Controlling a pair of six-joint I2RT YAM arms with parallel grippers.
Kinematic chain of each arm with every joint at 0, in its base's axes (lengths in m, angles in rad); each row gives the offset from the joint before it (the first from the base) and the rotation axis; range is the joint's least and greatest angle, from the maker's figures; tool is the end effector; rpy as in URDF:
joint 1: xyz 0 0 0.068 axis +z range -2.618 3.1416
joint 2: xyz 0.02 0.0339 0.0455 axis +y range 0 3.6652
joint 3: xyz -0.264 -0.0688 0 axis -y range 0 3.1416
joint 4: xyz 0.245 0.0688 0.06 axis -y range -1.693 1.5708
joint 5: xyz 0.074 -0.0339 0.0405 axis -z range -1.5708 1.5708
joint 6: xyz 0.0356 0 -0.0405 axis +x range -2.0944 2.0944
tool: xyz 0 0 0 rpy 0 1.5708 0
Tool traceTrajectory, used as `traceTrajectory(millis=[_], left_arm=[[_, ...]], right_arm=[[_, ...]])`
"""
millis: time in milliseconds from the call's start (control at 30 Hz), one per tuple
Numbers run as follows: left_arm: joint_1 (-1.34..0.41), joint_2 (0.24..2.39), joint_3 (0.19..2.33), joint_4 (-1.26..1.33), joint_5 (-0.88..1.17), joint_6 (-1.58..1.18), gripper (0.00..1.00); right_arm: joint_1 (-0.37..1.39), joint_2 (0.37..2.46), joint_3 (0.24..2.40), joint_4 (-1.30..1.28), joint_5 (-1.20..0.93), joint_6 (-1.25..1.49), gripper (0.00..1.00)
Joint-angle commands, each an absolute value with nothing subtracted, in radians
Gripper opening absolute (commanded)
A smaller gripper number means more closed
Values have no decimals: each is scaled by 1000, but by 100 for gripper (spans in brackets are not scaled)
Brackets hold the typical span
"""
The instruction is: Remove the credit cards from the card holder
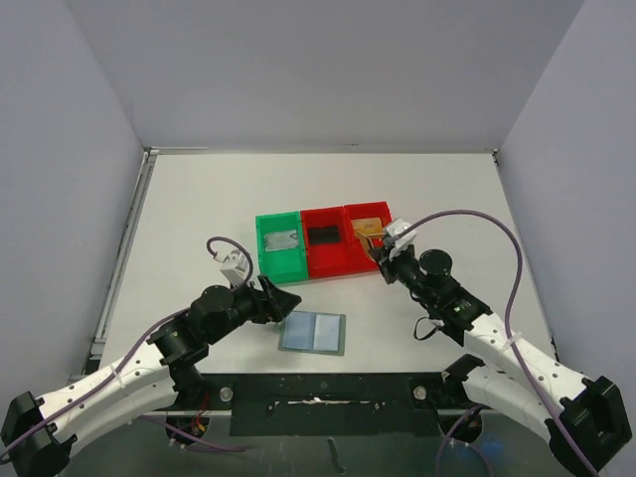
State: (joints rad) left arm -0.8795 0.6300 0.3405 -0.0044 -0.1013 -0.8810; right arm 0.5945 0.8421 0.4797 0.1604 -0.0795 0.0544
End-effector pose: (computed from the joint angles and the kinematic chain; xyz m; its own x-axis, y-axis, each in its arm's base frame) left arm 0.1069 -0.1235 0.2249 -0.6612 -0.4047 -0.6317 0.3060 0.6232 -0.7197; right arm 0.1656 0.1154 0.2577 -0.1998 -0.0697 -0.9774 -0.6128 0.7872 0.0692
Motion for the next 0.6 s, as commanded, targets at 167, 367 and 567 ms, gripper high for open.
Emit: traceTrajectory(millis=[167, 367, 567], left_arm=[[-872, 659, 425, -133, -141, -777, 72], [-865, 657, 444, -172, -127, -758, 73], [-864, 655, 464, -211, -126, -747, 73]], right_arm=[[507, 1128, 648, 239, 27, -543, 0], [443, 1268, 701, 320, -76, -679, 0], [405, 1377, 767, 296, -194, -750, 0]])
